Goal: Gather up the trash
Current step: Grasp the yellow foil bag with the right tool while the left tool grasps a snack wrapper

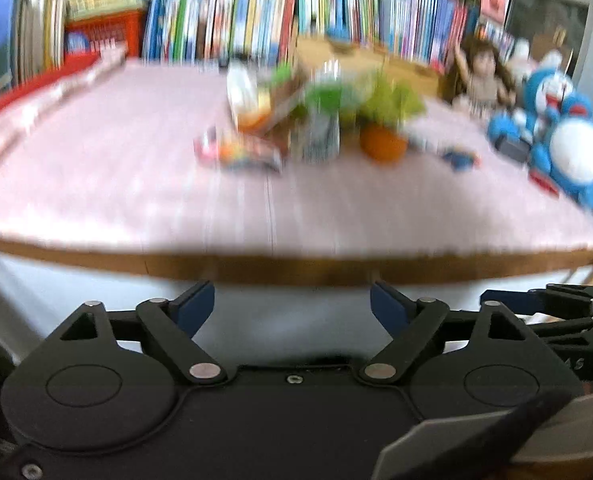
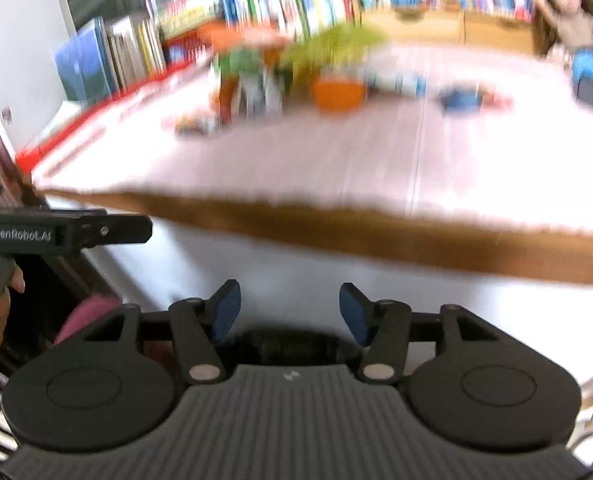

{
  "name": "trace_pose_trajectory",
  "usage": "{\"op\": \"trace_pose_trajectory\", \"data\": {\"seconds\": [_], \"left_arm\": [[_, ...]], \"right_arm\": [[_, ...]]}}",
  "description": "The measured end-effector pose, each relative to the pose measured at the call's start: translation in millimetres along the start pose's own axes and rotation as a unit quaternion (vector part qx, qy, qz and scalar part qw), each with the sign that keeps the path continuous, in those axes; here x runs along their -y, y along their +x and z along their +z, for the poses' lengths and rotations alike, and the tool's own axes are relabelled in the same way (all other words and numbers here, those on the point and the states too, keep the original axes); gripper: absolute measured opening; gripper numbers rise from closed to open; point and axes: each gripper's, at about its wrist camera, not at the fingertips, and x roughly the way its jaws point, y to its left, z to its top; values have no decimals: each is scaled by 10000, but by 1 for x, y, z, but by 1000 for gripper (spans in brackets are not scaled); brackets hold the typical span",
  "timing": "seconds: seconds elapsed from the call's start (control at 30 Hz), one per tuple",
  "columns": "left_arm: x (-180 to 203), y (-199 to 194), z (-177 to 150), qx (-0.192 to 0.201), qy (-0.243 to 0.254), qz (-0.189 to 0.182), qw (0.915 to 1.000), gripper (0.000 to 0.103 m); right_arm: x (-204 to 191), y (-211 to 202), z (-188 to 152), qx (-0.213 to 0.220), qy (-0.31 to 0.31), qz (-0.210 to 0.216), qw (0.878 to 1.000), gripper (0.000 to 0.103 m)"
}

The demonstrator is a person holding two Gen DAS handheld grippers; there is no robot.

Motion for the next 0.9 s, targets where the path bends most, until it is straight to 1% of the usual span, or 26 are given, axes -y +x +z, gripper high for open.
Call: {"op": "trace_pose_trajectory", "data": {"seconds": [0.1, 0.23, 0.3, 0.37, 0.4, 0.5, 0.6, 0.67, 0.73, 0.77, 0.83, 0.87, 0.9], "left_arm": [[2, -6, 19, 480, 38, 103, 9988, 92], [1, 3, 40, 844, -2, 403, 9956, 93], [-3, 12, 48, 912, -41, 561, 9942, 93], [-6, 26, 55, 962, -49, 690, 9929, 93], [-8, 33, 58, 965, -52, 771, 9923, 93], [-12, 54, 59, 971, -22, 987, 9904, 94], [-13, 74, 63, 938, 1, 1021, 9903, 94], [-14, 83, 65, 969, -9, 962, 9906, 94], [-15, 89, 64, 1042, -136, 914, 9902, 98], [-18, 92, 65, 1090, -296, 914, 9894, 99], [-24, 97, 64, 1232, -690, 897, 9859, 102], [-28, 99, 64, 1250, -874, 897, 9842, 102], [-33, 103, 65, 1208, -1010, 902, 9834, 102]], "right_arm": [[1, -6, 20, 398, -141, -128, 9990, 74], [4, -1, 47, 794, -266, -421, 9956, 74], [8, 6, 59, 889, -242, -552, 9942, 74], [12, 14, 68, 954, -149, -590, 9936, 75], [15, 17, 70, 995, -97, -592, 9932, 78], [24, 29, 87, 1106, 94, -607, 9920, 81], [33, 43, 107, 1179, 276, -657, 9905, 84], [39, 55, 120, 1221, 394, -622, 9898, 86], [45, 68, 131, 1195, 563, -511, 9899, 88], [49, 74, 136, 1192, 746, -391, 9893, 88], [56, 86, 146, 1156, 1087, -146, 9872, 93], [58, 92, 149, 1125, 1201, -54, 9863, 97], [60, 100, 153, 1084, 1334, 32, 9851, 98]]}}
